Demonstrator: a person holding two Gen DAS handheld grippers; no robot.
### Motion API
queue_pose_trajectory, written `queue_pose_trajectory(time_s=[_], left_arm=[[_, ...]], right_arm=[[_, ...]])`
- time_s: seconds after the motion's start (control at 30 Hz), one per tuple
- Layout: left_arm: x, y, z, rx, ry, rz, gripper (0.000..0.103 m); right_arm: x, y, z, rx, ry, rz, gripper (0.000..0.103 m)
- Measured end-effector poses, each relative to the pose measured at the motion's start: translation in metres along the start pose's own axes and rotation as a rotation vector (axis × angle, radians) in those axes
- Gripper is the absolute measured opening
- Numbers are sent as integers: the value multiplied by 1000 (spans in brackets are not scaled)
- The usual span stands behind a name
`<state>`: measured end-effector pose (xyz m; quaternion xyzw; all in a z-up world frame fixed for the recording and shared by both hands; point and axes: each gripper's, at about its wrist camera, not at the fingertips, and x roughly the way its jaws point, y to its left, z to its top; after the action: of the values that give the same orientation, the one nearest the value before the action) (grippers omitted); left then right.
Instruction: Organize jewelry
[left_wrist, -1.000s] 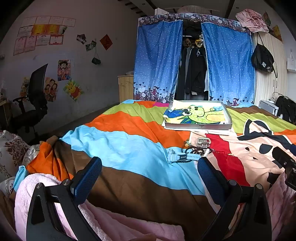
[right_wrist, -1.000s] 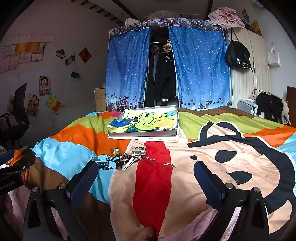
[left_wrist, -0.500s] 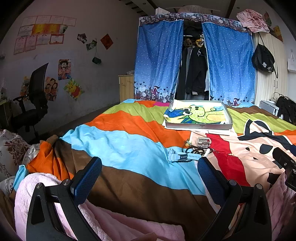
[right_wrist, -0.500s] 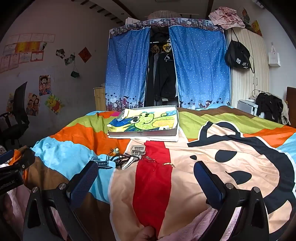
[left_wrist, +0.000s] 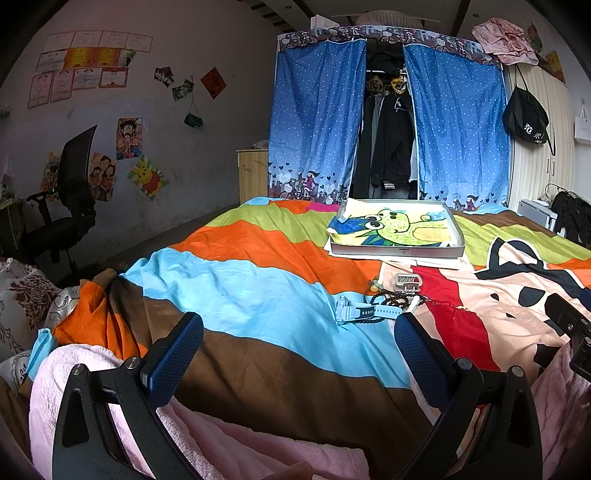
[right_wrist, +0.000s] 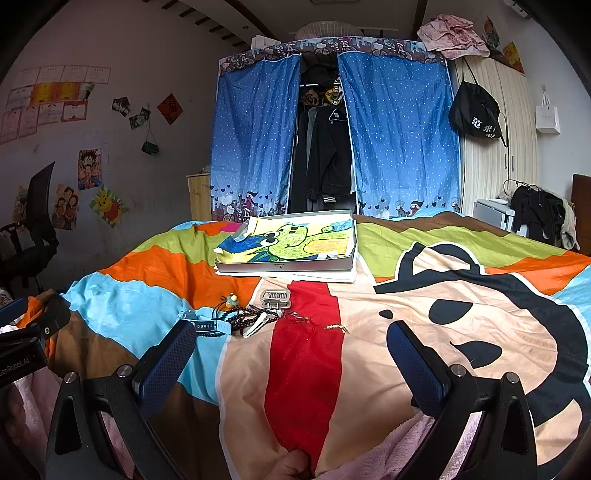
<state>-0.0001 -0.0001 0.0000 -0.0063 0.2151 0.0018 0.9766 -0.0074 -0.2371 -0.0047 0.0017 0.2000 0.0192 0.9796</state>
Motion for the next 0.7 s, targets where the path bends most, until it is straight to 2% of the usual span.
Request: queue_pose_trajectory(time_s=[0.7], left_arm=[[0,0,0,-1,-1,-1,101]], right_arm=[[-1,1,0,-2,-2,-1,103]])
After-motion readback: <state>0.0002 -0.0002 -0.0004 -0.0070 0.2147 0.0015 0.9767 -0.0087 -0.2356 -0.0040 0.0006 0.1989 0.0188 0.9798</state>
